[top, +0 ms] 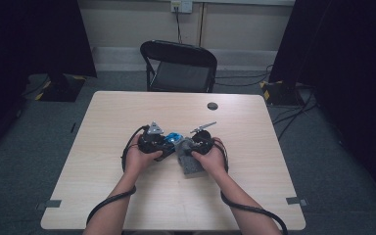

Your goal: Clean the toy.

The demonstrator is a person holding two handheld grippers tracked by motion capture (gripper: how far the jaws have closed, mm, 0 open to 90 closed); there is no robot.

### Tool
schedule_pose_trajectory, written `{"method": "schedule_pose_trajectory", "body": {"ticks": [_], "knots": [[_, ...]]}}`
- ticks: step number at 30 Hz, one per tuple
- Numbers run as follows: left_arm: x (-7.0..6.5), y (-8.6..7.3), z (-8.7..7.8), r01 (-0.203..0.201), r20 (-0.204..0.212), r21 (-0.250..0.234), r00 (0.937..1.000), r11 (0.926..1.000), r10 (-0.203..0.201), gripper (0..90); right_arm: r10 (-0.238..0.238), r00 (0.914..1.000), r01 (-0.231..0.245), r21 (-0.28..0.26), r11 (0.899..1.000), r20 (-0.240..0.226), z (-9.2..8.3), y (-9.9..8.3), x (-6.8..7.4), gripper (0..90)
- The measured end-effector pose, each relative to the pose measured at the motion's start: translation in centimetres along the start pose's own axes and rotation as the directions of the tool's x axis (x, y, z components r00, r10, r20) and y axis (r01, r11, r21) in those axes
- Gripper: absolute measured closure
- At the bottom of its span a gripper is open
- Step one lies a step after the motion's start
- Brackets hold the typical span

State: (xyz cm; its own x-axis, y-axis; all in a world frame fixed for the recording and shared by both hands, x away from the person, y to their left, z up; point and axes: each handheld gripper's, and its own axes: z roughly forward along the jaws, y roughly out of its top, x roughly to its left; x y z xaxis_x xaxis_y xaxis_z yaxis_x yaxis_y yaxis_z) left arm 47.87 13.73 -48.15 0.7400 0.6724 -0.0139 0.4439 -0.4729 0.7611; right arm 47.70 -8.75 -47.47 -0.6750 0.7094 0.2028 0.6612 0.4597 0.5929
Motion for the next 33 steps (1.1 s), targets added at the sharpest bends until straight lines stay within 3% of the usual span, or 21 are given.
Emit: {"method": "schedule_pose_trajectory", "body": {"ticks": [15,33], "knots": [[0.0,0.1,0.0,0.004,0.002,0.006,1.0,1.0,-0.004,47.3,-0.039,0.9983,0.039,0.012,0.999,-0.043,0.4,-0.1,2.0,75.3],[0.1,0.0,0.0,0.006,0.003,0.0,1.0,1.0,-0.006,47.3,-0.066,0.9949,0.068,0.015,0.998,-0.076,0.7,-0.1,3.4,75.3]]}}
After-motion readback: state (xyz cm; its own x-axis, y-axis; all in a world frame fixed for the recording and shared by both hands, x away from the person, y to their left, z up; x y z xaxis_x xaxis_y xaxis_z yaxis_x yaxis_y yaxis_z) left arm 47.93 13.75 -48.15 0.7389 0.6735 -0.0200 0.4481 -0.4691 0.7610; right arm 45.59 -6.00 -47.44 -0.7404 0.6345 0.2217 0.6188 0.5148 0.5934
